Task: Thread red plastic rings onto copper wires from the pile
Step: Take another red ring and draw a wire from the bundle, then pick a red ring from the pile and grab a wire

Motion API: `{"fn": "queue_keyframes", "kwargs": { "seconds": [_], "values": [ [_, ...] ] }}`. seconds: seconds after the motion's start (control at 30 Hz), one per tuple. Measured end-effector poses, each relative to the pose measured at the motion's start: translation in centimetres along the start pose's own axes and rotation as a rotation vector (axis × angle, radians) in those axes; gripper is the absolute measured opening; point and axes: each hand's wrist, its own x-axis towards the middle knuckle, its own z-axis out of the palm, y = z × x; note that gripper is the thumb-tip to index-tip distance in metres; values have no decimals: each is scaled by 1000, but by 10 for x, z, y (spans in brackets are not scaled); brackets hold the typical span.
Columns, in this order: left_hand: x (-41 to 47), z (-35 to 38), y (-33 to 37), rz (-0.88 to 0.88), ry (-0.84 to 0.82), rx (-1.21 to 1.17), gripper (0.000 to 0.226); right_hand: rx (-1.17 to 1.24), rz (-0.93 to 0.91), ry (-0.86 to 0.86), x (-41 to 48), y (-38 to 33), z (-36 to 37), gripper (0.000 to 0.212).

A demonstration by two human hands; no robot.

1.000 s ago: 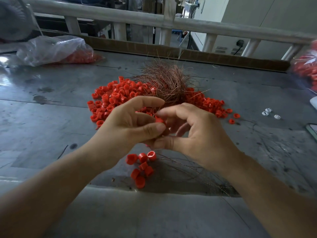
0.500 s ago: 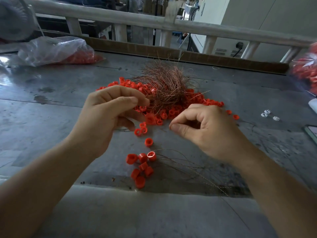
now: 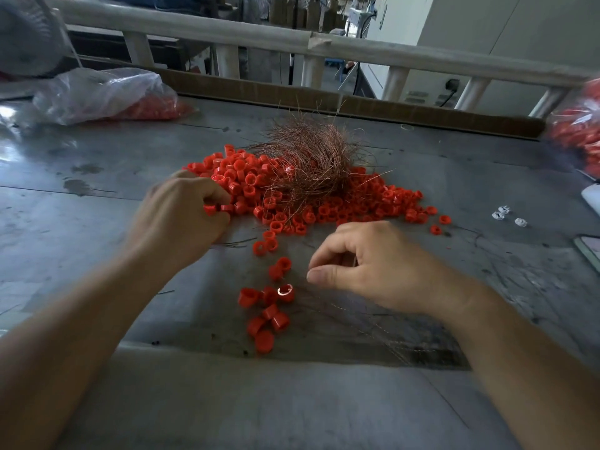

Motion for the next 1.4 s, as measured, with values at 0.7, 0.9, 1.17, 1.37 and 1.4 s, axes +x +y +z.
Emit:
{"fn": "queue_keyframes", "kwargs": {
  "seconds": [0.7, 0.9, 1.17, 1.37, 1.4],
  "values": [
    [-15, 0, 25, 183, 93, -211, 9, -13, 195, 521, 5, 27, -20, 17],
    [-25, 3, 33, 391, 7, -216, 27, 396, 91, 662, 13, 31, -15, 17],
    [-26, 2, 34, 434, -26, -300, 18, 545, -172, 883, 9, 23, -22, 11],
    [-25, 3, 34, 331, -27, -495, 43, 658, -403, 1113, -3, 12, -41, 9],
    [-26, 3, 34, 318, -51, -540, 47, 587, -426, 1145, -4, 12, -43, 8]
  ]
}}
